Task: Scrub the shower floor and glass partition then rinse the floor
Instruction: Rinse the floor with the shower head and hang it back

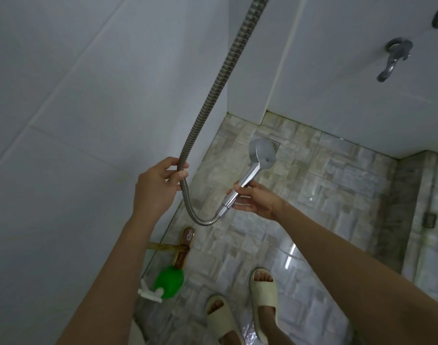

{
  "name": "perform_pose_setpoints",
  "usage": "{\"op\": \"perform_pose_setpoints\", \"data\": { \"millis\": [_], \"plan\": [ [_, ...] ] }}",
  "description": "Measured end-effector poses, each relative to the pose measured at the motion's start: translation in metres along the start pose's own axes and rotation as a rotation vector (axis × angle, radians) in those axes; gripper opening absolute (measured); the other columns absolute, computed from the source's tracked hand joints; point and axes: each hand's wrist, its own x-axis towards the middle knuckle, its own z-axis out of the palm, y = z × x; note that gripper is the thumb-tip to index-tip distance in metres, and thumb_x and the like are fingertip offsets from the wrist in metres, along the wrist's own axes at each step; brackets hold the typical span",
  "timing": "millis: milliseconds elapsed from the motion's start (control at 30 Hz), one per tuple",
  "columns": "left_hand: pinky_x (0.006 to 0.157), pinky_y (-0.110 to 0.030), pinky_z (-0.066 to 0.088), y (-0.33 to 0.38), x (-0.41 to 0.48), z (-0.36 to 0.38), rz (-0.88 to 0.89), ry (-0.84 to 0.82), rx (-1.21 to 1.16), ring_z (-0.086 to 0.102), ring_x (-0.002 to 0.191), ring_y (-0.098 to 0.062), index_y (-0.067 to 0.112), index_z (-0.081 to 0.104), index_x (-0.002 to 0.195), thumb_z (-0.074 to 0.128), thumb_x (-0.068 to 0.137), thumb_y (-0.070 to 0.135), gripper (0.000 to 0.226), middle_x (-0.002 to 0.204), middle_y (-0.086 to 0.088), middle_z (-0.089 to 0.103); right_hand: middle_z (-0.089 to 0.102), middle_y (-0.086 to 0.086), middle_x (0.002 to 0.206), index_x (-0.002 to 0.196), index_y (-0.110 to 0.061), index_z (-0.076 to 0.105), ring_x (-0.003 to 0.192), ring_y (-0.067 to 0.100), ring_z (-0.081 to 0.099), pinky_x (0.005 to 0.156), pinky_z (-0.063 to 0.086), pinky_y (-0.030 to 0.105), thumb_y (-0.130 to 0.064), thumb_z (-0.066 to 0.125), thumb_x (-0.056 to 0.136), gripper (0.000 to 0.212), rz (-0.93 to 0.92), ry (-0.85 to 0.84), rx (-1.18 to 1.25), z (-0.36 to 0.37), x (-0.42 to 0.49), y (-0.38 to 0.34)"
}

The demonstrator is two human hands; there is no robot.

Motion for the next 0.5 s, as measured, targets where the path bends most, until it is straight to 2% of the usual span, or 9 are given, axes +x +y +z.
{"op": "perform_pose_setpoints", "data": {
  "millis": [100,167,300,400,500],
  "plan": [
    [0.079,-0.038,0.06,-0.001,0.0,0.001,0.004,0.014,0.012,0.074,0.073,-0.009,0.034,0.07,0.093,0.065,0.091,0.021,0.014,0.089,0.008,0.076,0.067,0.013,0.11,0.109,-0.011,0.051,0.097,0.027,0.066,0.084,0.057,0.038,-0.009,0.059,0.093,0.018,-0.062,0.044,0.009,-0.001,0.001,-0.007],
    [0.082,-0.04,0.06,0.0,0.0,0.003,0.004,0.012,0.002,0.074,0.075,-0.008,0.033,0.07,0.094,0.066,0.091,0.021,0.013,0.089,0.007,0.076,0.067,0.013,0.11,0.106,-0.014,0.05,0.099,0.027,0.065,0.086,0.056,0.039,-0.008,0.06,0.092,0.017,-0.101,0.074,0.007,-0.002,0.001,-0.012],
    [0.085,-0.037,0.059,0.001,-0.001,0.009,0.0,0.01,-0.029,0.073,0.079,-0.006,0.025,0.07,0.099,0.066,0.092,0.018,0.011,0.091,0.009,0.075,0.068,0.009,0.105,0.098,-0.018,0.053,0.098,0.024,0.065,0.091,0.053,0.042,-0.005,0.061,0.091,0.016,-0.193,0.136,0.059,-0.005,0.001,-0.019],
    [0.085,-0.032,0.059,0.003,-0.001,0.014,0.005,0.007,-0.026,0.072,0.079,-0.003,0.022,0.07,0.099,0.066,0.092,0.017,0.01,0.089,0.013,0.073,0.07,0.006,0.099,0.104,-0.017,0.052,0.095,0.021,0.066,0.087,0.055,0.039,-0.005,0.061,0.091,0.019,-0.236,0.211,0.137,-0.008,0.001,-0.019],
    [0.085,-0.035,0.059,0.005,0.001,0.019,0.002,-0.005,-0.007,0.072,0.079,-0.005,0.025,0.07,0.098,0.066,0.092,0.018,0.01,0.089,0.01,0.074,0.068,0.008,0.101,0.103,-0.017,0.05,0.092,0.021,0.065,0.083,0.054,0.038,-0.004,0.059,0.092,0.019,-0.232,0.252,0.186,-0.011,-0.002,-0.011]
  ]
}}
